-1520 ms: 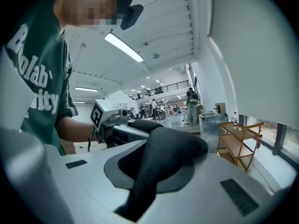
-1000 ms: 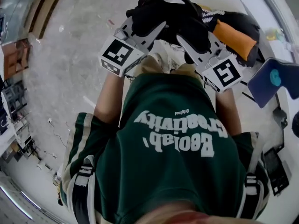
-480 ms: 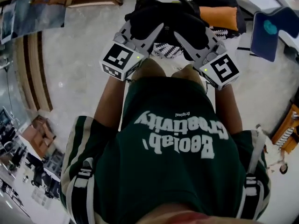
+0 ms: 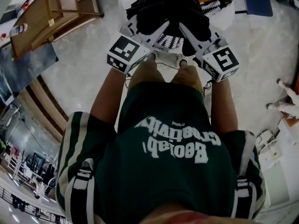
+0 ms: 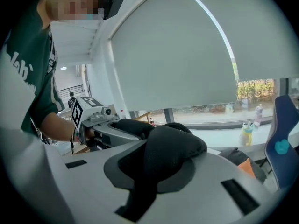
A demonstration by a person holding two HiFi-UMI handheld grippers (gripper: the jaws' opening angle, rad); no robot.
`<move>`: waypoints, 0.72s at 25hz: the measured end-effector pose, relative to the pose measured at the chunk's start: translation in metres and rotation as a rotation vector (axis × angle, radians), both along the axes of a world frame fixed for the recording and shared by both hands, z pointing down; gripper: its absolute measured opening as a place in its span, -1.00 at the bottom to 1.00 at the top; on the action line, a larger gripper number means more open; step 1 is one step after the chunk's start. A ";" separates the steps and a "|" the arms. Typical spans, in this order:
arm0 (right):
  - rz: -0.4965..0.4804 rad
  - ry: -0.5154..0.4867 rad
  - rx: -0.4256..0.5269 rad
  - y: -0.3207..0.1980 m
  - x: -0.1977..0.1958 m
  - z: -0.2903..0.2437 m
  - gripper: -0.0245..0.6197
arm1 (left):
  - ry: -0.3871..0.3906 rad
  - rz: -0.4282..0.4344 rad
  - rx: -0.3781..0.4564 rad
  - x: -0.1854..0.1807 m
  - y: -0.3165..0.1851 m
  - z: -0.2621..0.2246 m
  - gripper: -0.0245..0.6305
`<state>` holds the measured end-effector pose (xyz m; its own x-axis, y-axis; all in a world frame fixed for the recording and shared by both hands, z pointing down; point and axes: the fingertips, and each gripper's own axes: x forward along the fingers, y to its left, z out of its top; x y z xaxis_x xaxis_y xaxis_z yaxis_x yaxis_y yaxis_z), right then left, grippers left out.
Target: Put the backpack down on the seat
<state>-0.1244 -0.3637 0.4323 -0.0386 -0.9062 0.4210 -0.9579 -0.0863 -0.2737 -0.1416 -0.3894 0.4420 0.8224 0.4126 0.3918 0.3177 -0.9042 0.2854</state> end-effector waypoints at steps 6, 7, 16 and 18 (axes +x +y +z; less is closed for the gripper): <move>0.074 -0.034 -0.022 -0.010 0.015 0.045 -0.73 | -0.059 0.092 0.018 0.015 -0.012 0.048 -0.72; 0.076 -0.037 -0.028 -0.011 0.017 0.052 -0.73 | -0.068 0.100 0.020 0.018 -0.014 0.056 -0.72; 0.088 -0.056 -0.046 -0.039 0.058 0.100 -0.73 | -0.097 0.083 0.011 0.055 -0.040 0.097 -0.72; 0.092 -0.061 -0.044 -0.048 0.071 0.107 -0.73 | -0.095 0.078 0.011 0.068 -0.050 0.103 -0.72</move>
